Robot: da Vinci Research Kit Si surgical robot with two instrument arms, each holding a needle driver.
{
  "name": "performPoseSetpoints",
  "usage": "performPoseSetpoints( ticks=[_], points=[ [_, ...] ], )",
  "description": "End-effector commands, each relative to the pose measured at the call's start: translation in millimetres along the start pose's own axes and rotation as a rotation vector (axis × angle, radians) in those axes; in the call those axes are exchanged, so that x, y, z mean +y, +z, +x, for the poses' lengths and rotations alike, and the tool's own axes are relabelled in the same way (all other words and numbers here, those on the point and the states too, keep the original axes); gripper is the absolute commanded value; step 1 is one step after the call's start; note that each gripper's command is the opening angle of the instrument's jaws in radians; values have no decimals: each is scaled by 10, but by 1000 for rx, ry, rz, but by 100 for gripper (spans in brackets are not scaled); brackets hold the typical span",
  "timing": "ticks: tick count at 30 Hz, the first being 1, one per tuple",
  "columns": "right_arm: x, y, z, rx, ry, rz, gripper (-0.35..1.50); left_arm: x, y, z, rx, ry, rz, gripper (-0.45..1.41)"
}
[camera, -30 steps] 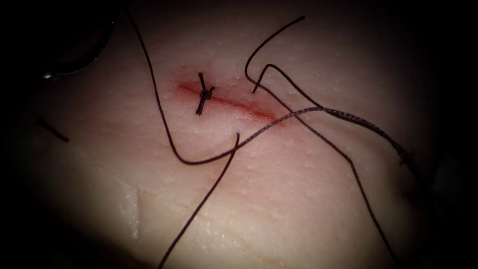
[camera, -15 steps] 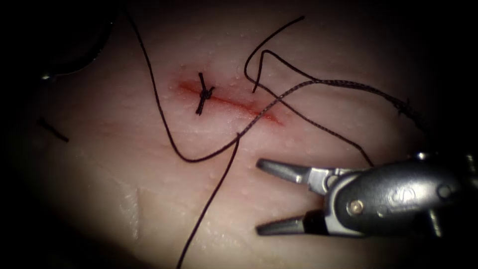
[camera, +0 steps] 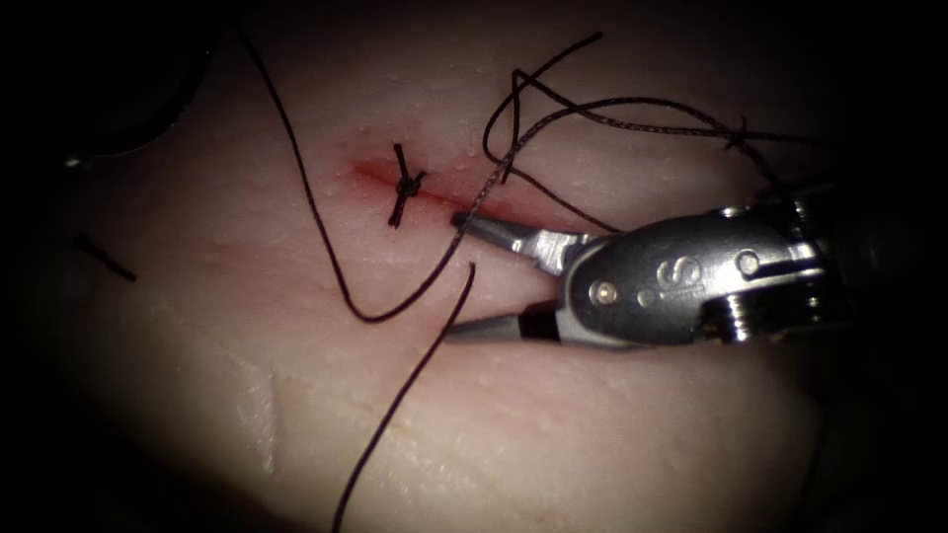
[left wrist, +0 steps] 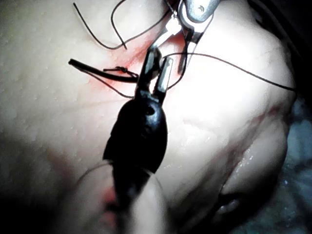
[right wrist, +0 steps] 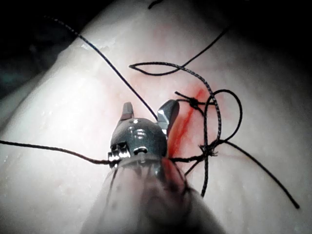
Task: Wound Closure
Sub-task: Right end-effector grabs and pulls suture through until short tail remains on top side
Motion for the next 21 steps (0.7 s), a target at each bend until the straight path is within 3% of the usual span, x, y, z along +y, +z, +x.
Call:
performPoseSetpoints(
  ticks=[1,2,3,4,9,14,21],
  points=[
    [-11,9,-7,3,-5,6,44,7,6,-7,1,-4,-3,-45],
    [-11,9,-8,5,-6,8,27,7,6,-7,1,-4,-2,-45],
    [-12,9,-8,5,-7,9,-11,7,7,-7,1,-4,-2,-45],
    [-13,8,-8,12,-8,17,-35,7,7,-6,1,-4,-1,-45],
    [-21,-12,5,54,3,21,-35,6,9,-6,1,-4,0,-45],
    [-46,-29,27,88,1,23,-35,6,10,-6,1,-4,1,-45],
    [-123,-55,81,121,-37,69,-35,6,10,-6,1,-5,1,-45]
  ],
)
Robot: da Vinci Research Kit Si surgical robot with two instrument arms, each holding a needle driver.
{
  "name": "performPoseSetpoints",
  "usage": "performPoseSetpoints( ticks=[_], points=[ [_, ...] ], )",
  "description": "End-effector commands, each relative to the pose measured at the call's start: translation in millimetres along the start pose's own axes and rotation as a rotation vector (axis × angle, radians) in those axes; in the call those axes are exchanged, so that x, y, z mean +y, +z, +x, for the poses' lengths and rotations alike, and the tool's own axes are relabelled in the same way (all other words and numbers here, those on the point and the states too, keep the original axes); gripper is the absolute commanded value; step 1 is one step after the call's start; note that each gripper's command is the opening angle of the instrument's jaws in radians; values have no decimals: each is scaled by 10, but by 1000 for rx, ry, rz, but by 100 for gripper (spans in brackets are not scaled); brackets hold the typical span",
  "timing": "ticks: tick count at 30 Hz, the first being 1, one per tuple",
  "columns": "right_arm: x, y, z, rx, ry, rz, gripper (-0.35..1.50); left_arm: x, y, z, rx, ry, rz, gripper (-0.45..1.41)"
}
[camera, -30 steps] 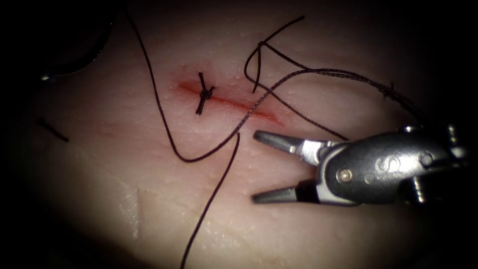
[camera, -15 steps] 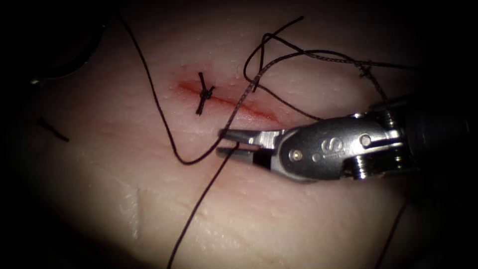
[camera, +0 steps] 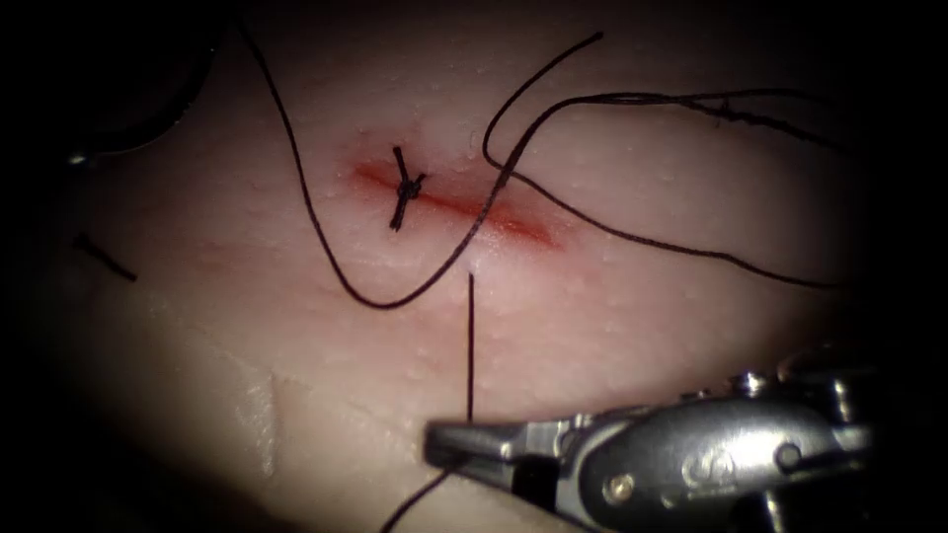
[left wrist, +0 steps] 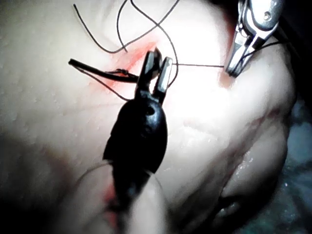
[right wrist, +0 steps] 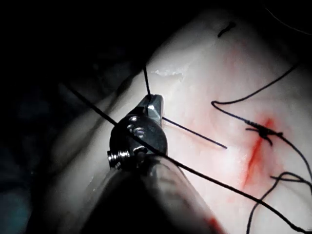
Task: Wound Closure
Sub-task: Right end-effector grabs and pulls suture through until short tail remains on top side
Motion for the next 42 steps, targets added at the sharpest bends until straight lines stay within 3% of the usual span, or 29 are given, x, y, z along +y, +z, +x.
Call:
performPoseSetpoints(
  ticks=[1,10,24,26,27,28,29,31,33,36,42],
  points=[
    [-25,3,13,12,-1,19,-35,6,5,-7,0,-4,-2,-45],
    [-76,-7,51,33,-31,78,-35,6,5,-6,0,-4,-2,-45],
    [-144,-32,83,67,-78,175,-35,4,5,-5,0,-6,-2,-45],
    [-137,-33,86,67,-72,176,-35,4,5,-5,0,-6,-2,-45],
    [-130,-33,86,67,-53,172,-13,4,5,-5,0,-6,-2,-45],
    [-114,-34,83,73,-25,138,74,4,5,-5,0,-6,-2,-45],
    [-106,-35,80,66,-18,119,103,4,5,-5,0,-6,-2,-45],
    [-85,-37,70,51,-3,91,113,4,4,-5,0,-6,-2,-45],
    [-46,-39,42,34,22,59,114,4,4,-5,0,-6,-2,-45],
    [-15,-37,15,16,38,29,113,4,5,-5,0,-6,-2,-45],
    [20,-34,-16,5,52,-7,103,4,4,-5,0,-6,-3,-45]
  ],
)
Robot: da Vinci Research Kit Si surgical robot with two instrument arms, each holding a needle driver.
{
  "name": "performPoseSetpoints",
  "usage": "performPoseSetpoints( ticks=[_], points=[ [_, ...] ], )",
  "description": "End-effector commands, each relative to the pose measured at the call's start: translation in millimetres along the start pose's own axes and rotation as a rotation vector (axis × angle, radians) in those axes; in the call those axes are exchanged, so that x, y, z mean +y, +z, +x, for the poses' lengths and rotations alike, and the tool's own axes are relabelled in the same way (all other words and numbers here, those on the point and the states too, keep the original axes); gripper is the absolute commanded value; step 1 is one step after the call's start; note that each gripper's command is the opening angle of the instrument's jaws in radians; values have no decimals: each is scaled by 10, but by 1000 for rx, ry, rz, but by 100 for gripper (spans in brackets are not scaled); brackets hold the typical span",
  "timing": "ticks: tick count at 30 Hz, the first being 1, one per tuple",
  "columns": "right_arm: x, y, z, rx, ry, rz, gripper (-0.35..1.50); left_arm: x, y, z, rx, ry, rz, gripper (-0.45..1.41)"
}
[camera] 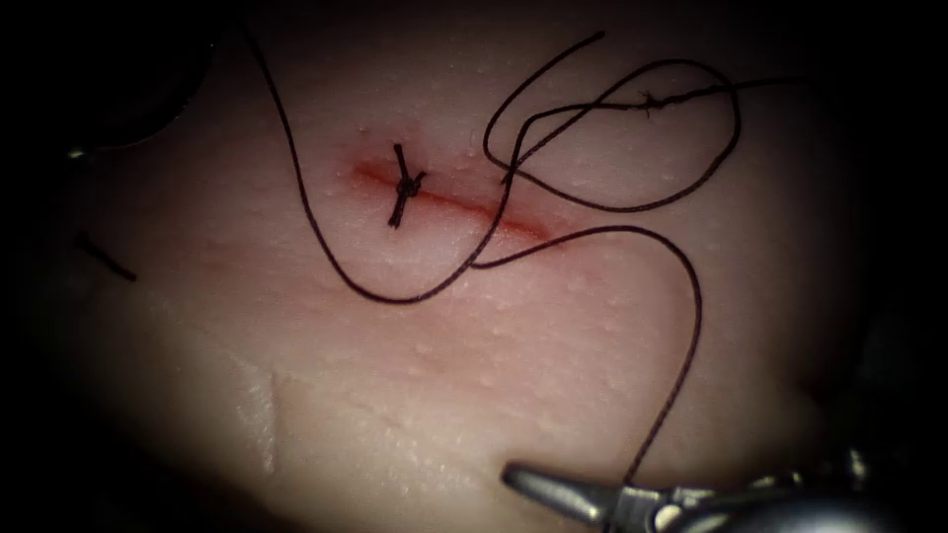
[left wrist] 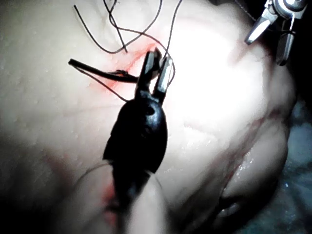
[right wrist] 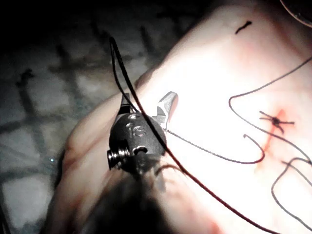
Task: Wound Closure
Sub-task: Right end-effector grabs and pulls suture through until short tail remains on top side
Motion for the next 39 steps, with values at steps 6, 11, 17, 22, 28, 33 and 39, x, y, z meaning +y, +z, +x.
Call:
performPoseSetpoints(
  ticks=[6,11,17,22,28,33,39],
  points=[
    [23,4,-20,1,14,-26,99,7,5,-7,0,-3,-2,-45],
    [21,-14,5,49,44,-16,108,7,4,-8,0,-3,-3,-45],
    [32,-65,32,114,84,-46,111,7,5,-8,0,-2,-1,-45],
    [43,-100,17,82,91,-90,123,7,6,-8,1,-2,-3,-45],
    [58,-132,-19,22,101,-164,140,6,6,-8,2,-3,-4,-45],
    [59,-129,-41,-83,96,-204,148,7,6,-8,2,-3,-3,-45],
    [61,-99,-65,-174,116,-250,148,7,6,-8,2,-2,-3,-45]
  ],
)
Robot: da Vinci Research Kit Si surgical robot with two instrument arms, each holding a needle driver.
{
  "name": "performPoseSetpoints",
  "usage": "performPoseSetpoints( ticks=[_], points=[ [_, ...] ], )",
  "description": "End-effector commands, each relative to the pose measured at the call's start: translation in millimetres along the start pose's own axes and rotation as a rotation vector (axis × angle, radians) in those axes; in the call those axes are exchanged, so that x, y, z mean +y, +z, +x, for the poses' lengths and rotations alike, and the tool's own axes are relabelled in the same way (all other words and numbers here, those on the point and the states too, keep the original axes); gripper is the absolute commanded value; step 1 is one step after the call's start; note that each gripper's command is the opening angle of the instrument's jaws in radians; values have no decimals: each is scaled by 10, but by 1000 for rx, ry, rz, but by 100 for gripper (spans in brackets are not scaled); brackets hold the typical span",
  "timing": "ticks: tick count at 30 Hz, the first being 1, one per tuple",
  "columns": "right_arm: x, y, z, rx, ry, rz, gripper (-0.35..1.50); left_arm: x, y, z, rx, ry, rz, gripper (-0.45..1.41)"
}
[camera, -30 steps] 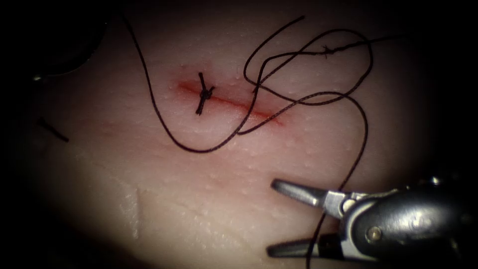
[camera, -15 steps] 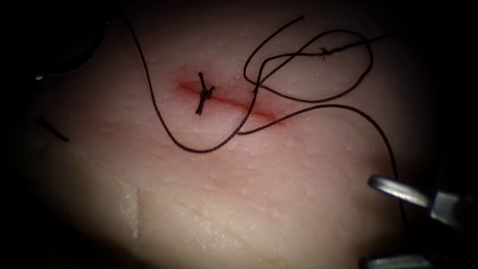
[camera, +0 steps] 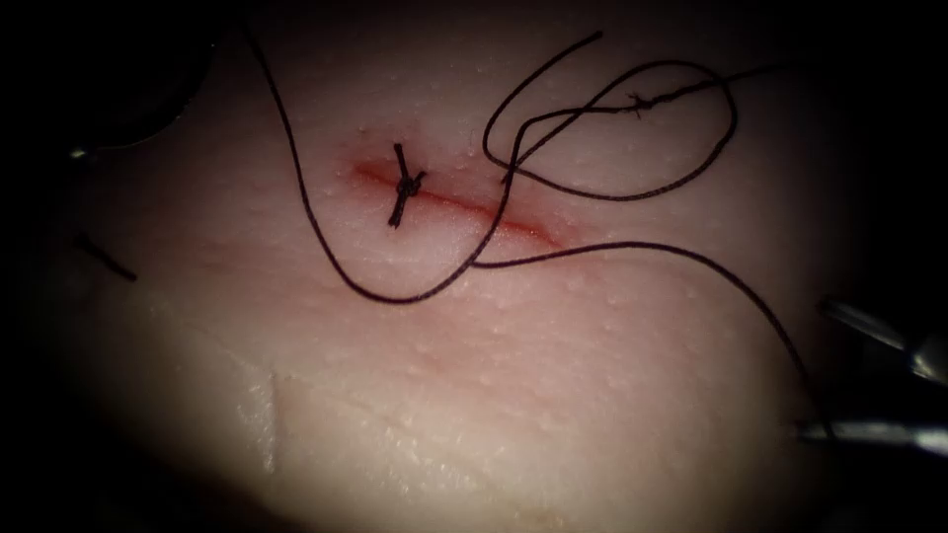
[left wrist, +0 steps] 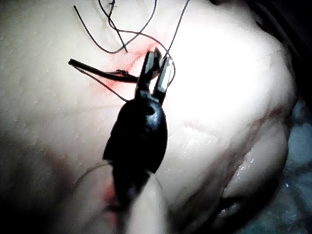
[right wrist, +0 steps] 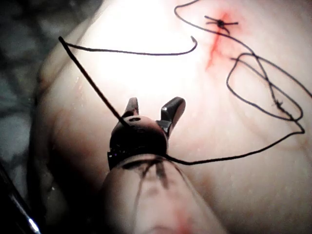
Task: Wound Closure
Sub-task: Right end-effector grabs and pulls suture through until short tail remains on top side
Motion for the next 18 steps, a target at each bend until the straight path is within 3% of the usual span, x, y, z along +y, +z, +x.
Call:
performPoseSetpoints(
  ticks=[1,10,18],
  points=[
    [-8,24,-5,-11,7,-2,148,8,4,-7,0,-3,-2,-45],
    [-8,91,12,6,34,39,146,9,3,-7,0,-2,-3,-45],
    [-3,139,22,47,29,75,131,9,3,-7,0,-2,-3,-45]
  ],
)
